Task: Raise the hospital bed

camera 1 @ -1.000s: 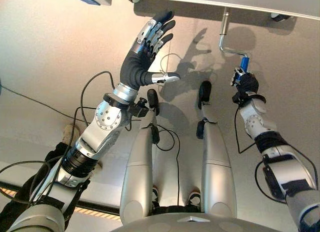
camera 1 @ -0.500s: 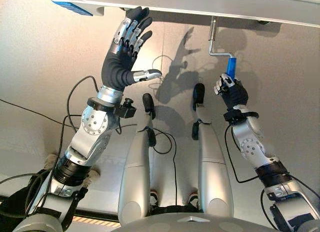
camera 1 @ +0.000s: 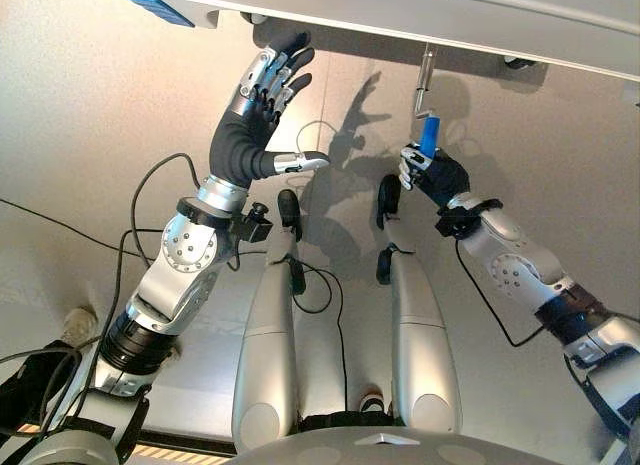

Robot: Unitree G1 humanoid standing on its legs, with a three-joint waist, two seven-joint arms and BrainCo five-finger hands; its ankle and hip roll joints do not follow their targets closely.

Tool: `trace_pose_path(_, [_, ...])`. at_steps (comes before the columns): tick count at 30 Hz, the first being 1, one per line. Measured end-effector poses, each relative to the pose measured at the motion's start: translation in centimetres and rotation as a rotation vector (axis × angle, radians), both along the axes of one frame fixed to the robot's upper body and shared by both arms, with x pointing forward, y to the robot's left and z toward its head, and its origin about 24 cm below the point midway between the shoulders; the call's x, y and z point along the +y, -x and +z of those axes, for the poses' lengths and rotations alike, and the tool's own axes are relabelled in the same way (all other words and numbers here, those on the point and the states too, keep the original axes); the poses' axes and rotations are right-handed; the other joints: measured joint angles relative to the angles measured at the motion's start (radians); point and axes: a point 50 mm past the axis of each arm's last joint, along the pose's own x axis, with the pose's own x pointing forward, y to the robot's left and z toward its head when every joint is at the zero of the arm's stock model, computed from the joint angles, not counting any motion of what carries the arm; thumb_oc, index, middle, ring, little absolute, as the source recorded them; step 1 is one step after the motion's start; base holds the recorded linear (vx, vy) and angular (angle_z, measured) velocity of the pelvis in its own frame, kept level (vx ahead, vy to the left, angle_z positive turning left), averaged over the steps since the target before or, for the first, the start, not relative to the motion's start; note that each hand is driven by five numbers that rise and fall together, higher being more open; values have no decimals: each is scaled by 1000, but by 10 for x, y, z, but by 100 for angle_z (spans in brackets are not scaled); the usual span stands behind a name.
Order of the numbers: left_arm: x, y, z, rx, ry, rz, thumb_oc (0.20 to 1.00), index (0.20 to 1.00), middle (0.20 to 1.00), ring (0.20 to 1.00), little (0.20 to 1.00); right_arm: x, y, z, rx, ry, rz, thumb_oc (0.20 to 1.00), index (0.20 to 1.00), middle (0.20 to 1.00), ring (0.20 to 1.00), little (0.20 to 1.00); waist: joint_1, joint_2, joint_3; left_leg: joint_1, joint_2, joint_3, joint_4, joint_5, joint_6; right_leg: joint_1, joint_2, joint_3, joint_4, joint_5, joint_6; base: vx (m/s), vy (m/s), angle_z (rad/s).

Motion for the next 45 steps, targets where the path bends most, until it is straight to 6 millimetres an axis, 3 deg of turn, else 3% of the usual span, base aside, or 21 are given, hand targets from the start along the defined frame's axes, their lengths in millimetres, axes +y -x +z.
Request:
trace_pose_path(2, [-3, 0, -2, 11, -2, -13, 1000, 1000, 1000, 1000, 1000, 14, -10, 3, 3, -15, 13, 200, 200, 200, 200, 200, 0, 0, 0, 0, 2, -9, 1, 2, -3, 5, 3, -12, 0, -1, -4, 23, 34, 7])
trace_pose_path(10, [-5, -1, -3, 19, 27, -16, 1000, 1000, 1000, 1000, 1000, 31, -32, 7, 12, -50, -31, 200, 200, 200, 200, 200, 42, 1, -1, -4, 9, -22, -2, 8, -13, 4, 10, -22, -2, 2, -14, 25, 43, 1])
trace_pose_path(15, [-9, -2, -4, 48, 65, -45, 1000, 1000, 1000, 1000, 1000, 54, -59, 13, 34, -39, -105, 200, 200, 200, 200, 200, 53, 3, -1, -6, 14, -24, -5, 13, -19, 2, 14, -28, -2, 1, -22, 19, 36, 0])
trace_pose_path(20, [-15, -2, -5, 56, 79, -73, 1000, 1000, 1000, 1000, 1000, 55, -74, 10, 68, 11, -199, 200, 200, 200, 200, 200, 86, 9, -2, -7, 14, -26, -5, 13, -20, -1, 15, -28, -1, 0, -23, 9, 19, 0])
trace_pose_path(28, [-26, -1, -2, 45, 77, -114, 1000, 1000, 1000, 1000, 1000, 29, -93, 17, 111, 115, -392, 200, 200, 200, 200, 200, 133, 27, -4, -57, 8, -35, 6, 17, -18, -48, 9, -30, 19, -7, -21, 9, 14, 5])
trace_pose_path(35, [-38, 0, 2, 29, 53, -162, 1000, 1000, 1000, 1000, 1000, -21, -93, 11, 169, 147, -550, 200, 200, 200, 200, 200, 160, 51, -4, -88, -7, -31, 8, 19, -15, -103, -9, -23, 67, -30, -17, 1, 2, 3])
trace_pose_path(45, [-47, 0, 12, -14, 32, -198, 1000, 1000, 1000, 1000, 1000, -40, -91, 10, 187, 63, -591, 200, 200, 200, 200, 200, 164, 66, -4, -124, -15, -12, 22, 17, -11, -161, -14, 10, 103, -36, -14, -4, -4, -1])
